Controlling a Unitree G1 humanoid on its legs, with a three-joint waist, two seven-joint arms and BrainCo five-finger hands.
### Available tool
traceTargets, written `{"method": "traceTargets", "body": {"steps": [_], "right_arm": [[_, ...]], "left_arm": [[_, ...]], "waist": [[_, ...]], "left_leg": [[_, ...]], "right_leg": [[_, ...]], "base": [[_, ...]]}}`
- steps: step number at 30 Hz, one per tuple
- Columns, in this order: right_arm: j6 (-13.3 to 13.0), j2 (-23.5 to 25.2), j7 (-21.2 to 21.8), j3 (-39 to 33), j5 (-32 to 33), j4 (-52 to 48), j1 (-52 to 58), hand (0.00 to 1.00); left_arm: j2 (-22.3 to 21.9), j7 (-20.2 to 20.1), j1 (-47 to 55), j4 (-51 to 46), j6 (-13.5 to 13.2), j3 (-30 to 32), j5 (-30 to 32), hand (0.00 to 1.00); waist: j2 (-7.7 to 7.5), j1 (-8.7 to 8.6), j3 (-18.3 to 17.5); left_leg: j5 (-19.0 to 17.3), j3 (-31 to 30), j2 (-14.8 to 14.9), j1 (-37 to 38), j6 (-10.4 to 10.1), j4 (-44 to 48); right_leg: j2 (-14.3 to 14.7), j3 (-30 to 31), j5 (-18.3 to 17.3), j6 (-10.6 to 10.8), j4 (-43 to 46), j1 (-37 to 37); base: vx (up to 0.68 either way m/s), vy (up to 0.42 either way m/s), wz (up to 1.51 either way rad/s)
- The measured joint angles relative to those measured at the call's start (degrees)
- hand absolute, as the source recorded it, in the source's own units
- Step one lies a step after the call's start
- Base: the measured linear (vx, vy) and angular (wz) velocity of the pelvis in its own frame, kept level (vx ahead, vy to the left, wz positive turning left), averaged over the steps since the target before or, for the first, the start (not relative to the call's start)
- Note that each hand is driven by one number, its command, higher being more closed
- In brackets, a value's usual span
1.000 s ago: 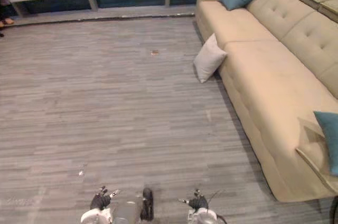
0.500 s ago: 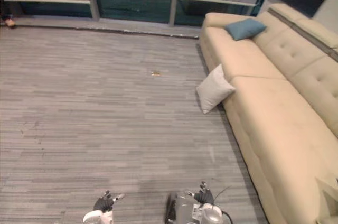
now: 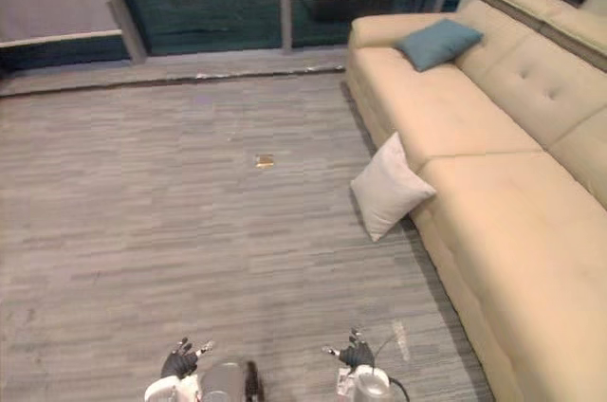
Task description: Pick up cushions and gather them together orderly.
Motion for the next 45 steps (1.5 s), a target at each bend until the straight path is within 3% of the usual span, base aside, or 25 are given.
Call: {"method": "traceTargets", "body": {"steps": [1,3,4,5,7,8,10,12,15,18,19,20,21,23,24,26,28,30,33,35,36,37,39,41,45], "right_arm": [[0.04,-0.35,-0.14,0.01,-0.02,1.56,0.11,0.0],[0.01,0.64,-0.13,-0.02,-0.12,1.8,1.17,0.0],[-0.08,0.9,-0.13,-0.04,-0.11,1.47,1.72,0.0],[-0.07,1.04,-0.13,-0.07,-0.11,1.48,2.27,0.0],[-0.23,1.31,-0.05,-0.05,-0.16,1.12,2.58,0.0],[-0.32,1.26,-0.05,-0.05,-0.16,0.95,2.41,0.0],[-0.93,1.36,-0.05,-0.01,-0.2,-1.29,2.76,0.0],[-1.28,1.5,-0.04,-0.03,-0.2,-1.98,2.61,0.0],[-1.7,1.33,-0.1,-1.28,-0.19,-3.04,2.39,0.0],[-1.5,1.14,-0.09,-2.87,-0.2,-1.82,1.47,0.0],[-1.51,1.05,-0.09,-2.87,-0.2,-1.44,1.54,0.0],[-1.44,0.76,-0.09,-2.92,-0.2,-1.34,1.37,0.0],[-1.4,0.13,-0.07,-2.89,-0.24,-1.23,1.21,0.0],[-1.12,-0.69,-0.03,-2.27,-0.24,-1.11,1.19,0.0],[-1.02,-0.86,0.07,-1.27,-0.23,-1.28,0.98,0.0],[-0.25,-0.67,-0.15,-0.29,-0.12,-0.91,0.52,0.0],[-0.05,0.54,-0.23,-0.21,-0.01,-0.85,0.57,0.0],[-0.07,0.51,-0.25,-0.27,-0.01,-0.95,0.95,0.0],[0.07,0.55,-0.33,-0.44,-0.01,-0.93,1.2,0.0],[0.07,0.55,-0.36,-0.38,-0.1,-0.8,1.41,0.0],[0.05,0.45,-0.39,0.11,-0.12,-0.61,1.71,0.0],[0.15,0.57,-0.38,0.79,-0.15,0.2,1.83,0.0],[0.33,2.18,-0.25,1.93,-0.17,-0.06,2.49,0.0],[0.51,2.6,-0.08,2.52,-0.21,-0.02,2.78,0.0],[0.5,2.6,-0.03,2.59,-0.26,-0.71,2.74,0.0]], "left_arm": [[0.11,-0.18,0.01,0.02,-0.15,-0.18,-0.23,0.0],[1.03,-0.25,0.18,0.11,-0.14,-0.74,0.2,0.0],[1.66,-0.24,0.03,0.41,-0.08,-0.85,0.24,0.0],[2.01,-0.2,-0.36,0.87,0.03,-1.16,0.25,0.0],[2.94,-0.02,-1.55,2.72,0.72,-2.29,0.39,0.0],[2.87,0.01,-1.65,3.01,0.76,-2.3,0.4,0.0],[2.61,0.11,-2.07,3.9,1.15,-2.6,1.33,0.0],[2.65,0.25,-1.94,3.97,1.63,-2.62,1.34,0.0],[2.74,0.58,-2.12,4.85,1.8,-2.91,1.33,0.0],[3.4,0.5,-1.95,5.21,1.78,-4.84,1.37,0.0],[3.72,0.45,-1.75,5.34,1.79,-5.13,1.4,0.0],[3.55,0.46,-1.86,5.83,1.79,-5.05,1.46,0.0],[2.72,0.35,-1.87,6.08,1.77,-4.94,1.82,0.0],[1.65,-0.1,-1.56,4.84,1.67,-3.43,2.6,0.0],[1.16,-0.31,-1.35,4.49,1.7,-1.8,2.49,0.0],[0.62,-0.3,-0.91,3.13,1.64,-0.59,2.49,0.0],[0.86,-0.33,-0.8,1.96,1.57,-0.64,2.52,0.0],[0.72,-0.32,-0.76,1.59,1.48,-0.62,2.49,0.0],[0.6,-0.26,-0.85,1.61,0.92,-0.58,2.36,0.0],[0.49,-0.16,-0.8,1.71,0.41,-0.62,2.34,0.0],[0.25,-0.1,-0.73,2.0,0.26,-0.61,2.32,0.0],[0.63,-0.14,-0.96,2.34,0.21,-0.5,2.27,0.0],[1.92,-0.31,-0.84,2.9,0.27,-0.53,2.56,0.0],[2.41,-0.3,-1.16,3.63,0.37,-0.55,2.61,0.0],[2.31,-0.26,-1.6,5.1,0.6,-0.57,2.56,0.0]], "waist": [[-0.6,0.81,-0.88],[-2.67,1.13,-2.81],[-3.86,1.11,-3.13],[-4.32,1.02,-2.92],[-4.65,0.28,-2.2],[-4.42,0.04,-1.61],[-3.41,-0.77,-0.81],[-3.53,-1.33,-0.76],[-3.49,-2.03,-0.39],[-3.78,-2.42,-0.29],[-4.28,-2.8,-0.47],[-4.47,-3.13,-0.55],[-2.87,-3.2,-0.88],[-1.74,-3.17,-0.93],[-0.57,-3.06,-0.69],[0.45,-2.51,0.05],[-1.08,-1.8,0.76],[-1.26,-1.71,0.55],[-1.39,-1.37,0.56],[-1.48,-1.19,0.36],[-1.19,-1.05,0.08],[-1.39,-0.57,-0.49],[-3.46,-0.27,-2.12],[-4.21,-0.23,-2.59],[-3.34,-0.16,-2.05]], "left_leg": [[6.36,0.26,-0.28,-0.27,1.78,0.55],[8.28,1.49,-2.87,0.41,5.87,0.82],[6.88,2.43,-4.18,1.52,7.85,1.02],[5.56,2.95,-4.83,2.89,8.08,1.38],[0.8,3.54,-6.67,9.52,8.89,1.78],[-0.63,3.61,-6.83,11.84,8.91,2.1],[-5.08,4.53,-6.84,19.86,8.6,1.1],[-6.95,4.91,-6.56,23.07,8.06,-0.11],[-8.62,6.01,-5.36,31.03,6.02,-4.79],[-9.83,6.23,-6.24,35.63,3.88,-8.42],[-10.36,5.71,-6.82,36.67,2.98,-8.47],[-10.76,4.23,-6.65,38.43,2.3,-8.24],[-10.75,3.13,-5.04,38.41,2.04,-5.99],[-10.65,1.24,-1.55,30.55,0.64,13.09],[-8.94,0.18,1.77,24.56,-1.49,26.31],[-9.23,0.13,6.39,18.53,-1.58,40.78],[-10.36,0.7,7.23,15.03,-0.15,39.24],[-11.11,1.01,6.76,11.81,0.9,33.3],[-10.62,-4.85,2.13,7.94,0.82,17.4],[-7.28,-11.49,-1.45,7.93,-0.4,7.94],[-2.91,-13.41,-1.95,8.47,-0.63,4.74],[-0.11,-10.64,-2.0,9.46,0.34,5.4],[-1.8,-5.69,-2.21,10.37,1.89,5.46],[-3.04,-1.28,-2.37,12.59,3.47,5.09],[-3.95,7.51,-1.54,19.39,4.97,1.29]], "right_leg": [[-1.34,0.93,-1.91,0.87,-0.16,1.66],[-3.97,1.8,-2.22,0.83,3.85,0.63],[-5.12,2.11,-2.18,0.92,10.81,-2.08],[-5.48,2.23,-1.51,2.7,17.54,-4.22],[-6.65,2.23,4.29,12.41,42.99,-13.45],[-6.97,1.57,4.54,12.73,48.74,-15.36],[-8.31,-2.9,2.76,10.02,59.71,-23.05],[-8.94,-6.48,1.27,8.97,58.91,-27.05],[-8.89,-18.04,-0.86,7.48,42.57,-32.12],[-6.5,-22.75,6.21,4.97,20.48,-32.64],[-6.44,-22.67,8.46,3.41,17.81,-31.91],[-6.03,-21.92,12.83,-2.15,18.38,-31.23],[-5.23,-23.06,10.66,-1.89,19.13,-30.29],[-3.24,-23.06,8.33,-2.19,17.85,-27.85],[-1.18,-22.26,7.61,-2.91,16.16,-25.57],[2.01,-19.72,5.7,-4.23,14.85,-21.01],[2.75,-15.34,4.22,-3.57,12.73,-15.49],[2.63,-11.9,3.62,-2.63,10.61,-12.89],[1.01,-6.5,1.79,-0.47,9.81,-10.42],[-0.3,-2.75,0.19,1.64,9.97,-9.63],[-0.46,-0.19,-0.95,3.13,10.6,-9.59],[-1.14,3.04,-2.01,4.75,11.54,-9.53],[-3.08,5.11,-1.68,5.99,11.93,-10.3],[-4.25,6.14,-0.65,7.05,12.95,-10.84],[-5.51,2.82,-0.23,7.59,24.93,-16.31]], "base": [[0.54,0.301,-0.42],[0.7,0.352,-0.31],[0.69,0.334,-0.16],[0.65,0.324,-0.09],[0.58,0.284,-0.08],[0.51,0.234,-0.15],[0.45,0.175,-0.17],[0.42,0.093,-0.16],[0.41,0.03,-0.13],[0.55,-0.027,-0.07],[0.6,-0.097,0.21],[0.6,-0.138,0.28],[0.7,-0.218,0.29],[0.54,-0.217,0.01],[0.51,-0.156,-0.52],[0.49,-0.086,-0.88],[0.47,-0.03,-1.03],[0.41,0.052,-0.93],[0.37,0.185,-0.83],[0.43,0.317,-0.95],[0.4,0.362,-1.26],[0.41,0.367,-1.32],[0.36,0.339,-1.2],[0.28,0.314,-1.03],[0.1,0.163,-0.98]]}}
